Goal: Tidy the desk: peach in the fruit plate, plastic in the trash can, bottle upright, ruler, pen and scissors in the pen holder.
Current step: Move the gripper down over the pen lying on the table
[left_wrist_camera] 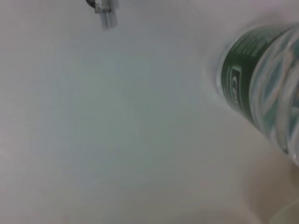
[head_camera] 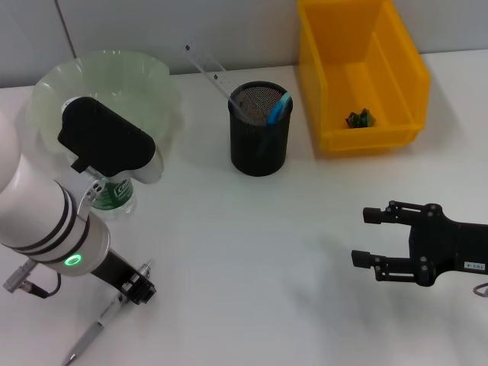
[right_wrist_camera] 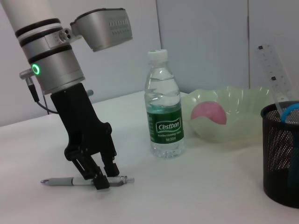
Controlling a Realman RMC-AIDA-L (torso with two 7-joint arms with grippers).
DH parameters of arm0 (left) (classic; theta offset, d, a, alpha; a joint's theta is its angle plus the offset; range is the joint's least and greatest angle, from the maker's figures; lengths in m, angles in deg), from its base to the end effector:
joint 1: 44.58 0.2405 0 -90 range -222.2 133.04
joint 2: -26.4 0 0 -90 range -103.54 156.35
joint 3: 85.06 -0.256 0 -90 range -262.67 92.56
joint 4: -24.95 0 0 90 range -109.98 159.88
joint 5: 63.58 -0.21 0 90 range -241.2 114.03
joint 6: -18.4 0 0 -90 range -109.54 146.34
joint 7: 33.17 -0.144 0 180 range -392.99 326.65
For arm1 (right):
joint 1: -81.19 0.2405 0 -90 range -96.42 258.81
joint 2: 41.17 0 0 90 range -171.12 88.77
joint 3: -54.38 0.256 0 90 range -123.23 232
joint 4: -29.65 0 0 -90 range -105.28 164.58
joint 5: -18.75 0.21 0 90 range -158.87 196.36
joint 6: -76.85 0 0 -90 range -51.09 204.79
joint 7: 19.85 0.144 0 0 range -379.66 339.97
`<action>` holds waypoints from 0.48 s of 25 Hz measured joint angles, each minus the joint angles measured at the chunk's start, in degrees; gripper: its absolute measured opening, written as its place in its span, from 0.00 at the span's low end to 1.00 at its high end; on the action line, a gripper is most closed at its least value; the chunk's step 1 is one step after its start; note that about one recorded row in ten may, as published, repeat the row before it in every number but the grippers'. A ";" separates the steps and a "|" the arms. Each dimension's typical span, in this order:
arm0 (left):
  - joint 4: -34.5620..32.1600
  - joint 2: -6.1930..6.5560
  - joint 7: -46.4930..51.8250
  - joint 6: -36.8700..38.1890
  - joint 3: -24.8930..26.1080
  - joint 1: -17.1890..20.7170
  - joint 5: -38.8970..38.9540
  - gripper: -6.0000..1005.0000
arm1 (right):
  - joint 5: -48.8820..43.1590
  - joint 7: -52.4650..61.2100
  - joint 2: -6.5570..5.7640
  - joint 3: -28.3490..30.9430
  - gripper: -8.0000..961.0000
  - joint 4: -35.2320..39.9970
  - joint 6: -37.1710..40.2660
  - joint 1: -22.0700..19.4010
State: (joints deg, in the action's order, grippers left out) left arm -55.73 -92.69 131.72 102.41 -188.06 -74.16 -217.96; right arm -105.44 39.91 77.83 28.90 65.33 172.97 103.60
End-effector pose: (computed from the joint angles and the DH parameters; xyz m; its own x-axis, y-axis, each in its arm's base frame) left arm -0.1846 0.3141 -0.0559 0.6569 0.6761 -0.3337 0.4814 -0.7168 -0.5045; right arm 0.3208 0.2703 0.0105 0.8417 -0.2292 -0.4889 -0.3911 -0.8831 -0.2593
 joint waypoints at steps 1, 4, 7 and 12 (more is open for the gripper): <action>0.00 0.00 0.00 0.00 0.00 -0.04 -0.01 0.43 | 0.00 0.00 0.00 0.00 0.79 0.00 0.00 0.00; 0.00 0.00 0.00 0.00 0.00 -0.12 -0.03 0.37 | 0.00 0.00 0.00 0.00 0.79 0.00 -0.02 -0.07; 0.00 0.00 0.00 0.01 0.00 -0.21 -0.16 0.37 | 0.00 0.00 0.00 0.00 0.79 0.00 -0.03 -0.15; 0.44 0.00 0.00 0.01 0.00 -0.41 -0.22 0.36 | 0.00 0.00 0.00 0.00 0.79 0.00 -0.05 -0.18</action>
State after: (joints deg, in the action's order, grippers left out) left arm -55.29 -92.69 131.72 102.42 -188.06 -74.56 -218.18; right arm -105.44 39.92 77.83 28.89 65.33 172.92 103.42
